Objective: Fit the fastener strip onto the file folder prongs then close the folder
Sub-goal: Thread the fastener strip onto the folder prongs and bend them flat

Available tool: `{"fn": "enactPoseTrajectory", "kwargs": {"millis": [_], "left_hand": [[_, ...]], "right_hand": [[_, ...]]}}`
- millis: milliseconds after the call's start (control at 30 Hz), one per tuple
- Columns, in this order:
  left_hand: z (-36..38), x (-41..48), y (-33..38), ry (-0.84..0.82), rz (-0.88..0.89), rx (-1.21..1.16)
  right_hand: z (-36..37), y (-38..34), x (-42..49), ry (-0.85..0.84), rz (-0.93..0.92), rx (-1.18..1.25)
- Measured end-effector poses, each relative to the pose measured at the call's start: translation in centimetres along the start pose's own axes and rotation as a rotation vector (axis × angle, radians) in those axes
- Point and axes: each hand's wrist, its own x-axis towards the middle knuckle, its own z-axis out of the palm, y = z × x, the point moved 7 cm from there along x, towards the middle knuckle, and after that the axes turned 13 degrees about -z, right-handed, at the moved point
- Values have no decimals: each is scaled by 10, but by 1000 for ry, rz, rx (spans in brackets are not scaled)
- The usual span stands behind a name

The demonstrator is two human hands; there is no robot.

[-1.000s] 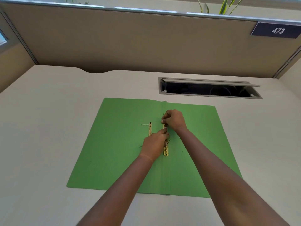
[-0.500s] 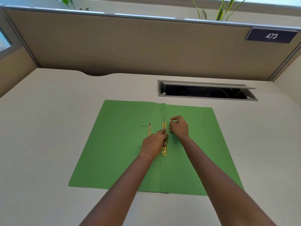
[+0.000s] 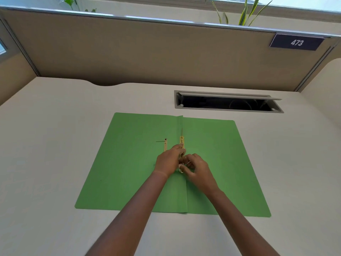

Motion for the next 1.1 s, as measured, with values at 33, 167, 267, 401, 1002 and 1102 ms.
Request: {"fn": "enactPoseTrajectory", "kwargs": {"millis": [33,167,267,401,1002,1102], "left_hand": [[0,1,-1,-4,-3,-8],[2,1,-2,-22,-11,-39],[2,1,-2,-19,-8,-41],[2,2,-3,-15,-17,-52],[1,-1,-2,32,-13,-80],[1,-1,-3,44,-9,-75]], "right_hand": [[-1,0,0,22,1,-20],[-4,0,-11,69,-20,-146],[-3,-3,-20,91,-27,-240],[5,-9,-25,84,-6,-377],[28,-49,-10,-10,216,-631],[34,-49,-13,-30,196,-658]]}}
